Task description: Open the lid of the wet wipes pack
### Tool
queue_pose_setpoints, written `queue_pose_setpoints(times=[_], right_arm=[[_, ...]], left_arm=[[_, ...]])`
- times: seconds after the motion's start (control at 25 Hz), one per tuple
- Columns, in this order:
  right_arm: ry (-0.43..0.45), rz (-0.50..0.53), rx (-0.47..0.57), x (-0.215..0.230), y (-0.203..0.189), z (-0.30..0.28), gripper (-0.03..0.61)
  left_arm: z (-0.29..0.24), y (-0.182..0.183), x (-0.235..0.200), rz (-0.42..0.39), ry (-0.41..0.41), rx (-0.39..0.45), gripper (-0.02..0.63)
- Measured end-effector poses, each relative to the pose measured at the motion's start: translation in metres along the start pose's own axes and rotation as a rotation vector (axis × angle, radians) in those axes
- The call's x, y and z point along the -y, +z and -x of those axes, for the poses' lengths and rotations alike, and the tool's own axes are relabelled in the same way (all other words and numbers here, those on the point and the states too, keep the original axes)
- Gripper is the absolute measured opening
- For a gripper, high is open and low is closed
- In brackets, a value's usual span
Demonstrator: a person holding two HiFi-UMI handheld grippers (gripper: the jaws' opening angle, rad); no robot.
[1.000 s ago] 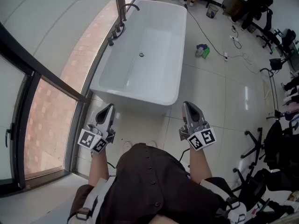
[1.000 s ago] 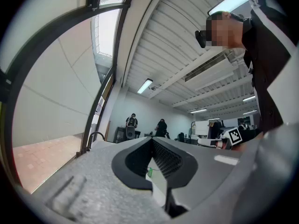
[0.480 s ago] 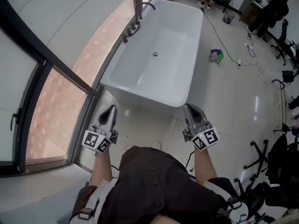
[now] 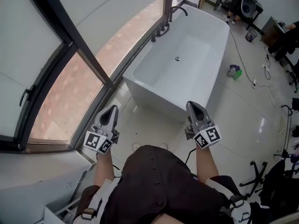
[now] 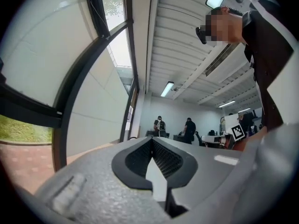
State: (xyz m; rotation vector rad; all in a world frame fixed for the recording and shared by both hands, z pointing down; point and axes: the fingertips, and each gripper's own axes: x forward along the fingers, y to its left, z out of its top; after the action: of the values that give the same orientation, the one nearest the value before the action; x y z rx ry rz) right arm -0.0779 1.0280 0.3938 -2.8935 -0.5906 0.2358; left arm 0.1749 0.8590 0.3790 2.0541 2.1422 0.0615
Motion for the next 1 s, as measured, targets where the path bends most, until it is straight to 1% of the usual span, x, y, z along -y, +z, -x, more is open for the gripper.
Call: queue_pose_setpoints(times=[0.12,0.24,0.52,0.64,0.72,0.8,0.92,1.0], right_arm=[[0.072,0.007,-0.021,-0.026,-0.005,-0.034,0.000],[0.122,0.011,-0.039,-0.042,-0.013,-0.064,0.000],[0.213,0.022,-0.068,-0.086,-0.029,-0.123,0.000],[0.244,0.033,-0.079,-0.099,-0.032,-0.144,0.000],[0.263,0.034,-0.082,-0.109,-0.034,-0.160,0.000],[0.283,0.028,-0.089,-0.123,-0.041,-0.173,0.000],[0.319,0.017,-0.107,-0.146,-0.055,-0.189,0.000],[0.344,0.016,-0.114,-0.160,-0.063,-0.201,0.000]], left_arm=[[0.027,0.007,-0.029,-0.004,0.064,0.013,0.002],[0.051,0.014,-0.052,-0.017,0.119,0.030,0.002],[0.102,0.018,-0.115,-0.021,0.263,0.046,0.002],[0.115,0.026,-0.133,-0.023,0.304,0.078,0.002],[0.127,0.030,-0.145,-0.038,0.327,0.079,0.002],[0.146,0.028,-0.158,-0.038,0.365,0.072,0.002],[0.175,0.019,-0.179,-0.001,0.427,0.074,0.002],[0.190,0.013,-0.194,0.002,0.465,0.080,0.002]])
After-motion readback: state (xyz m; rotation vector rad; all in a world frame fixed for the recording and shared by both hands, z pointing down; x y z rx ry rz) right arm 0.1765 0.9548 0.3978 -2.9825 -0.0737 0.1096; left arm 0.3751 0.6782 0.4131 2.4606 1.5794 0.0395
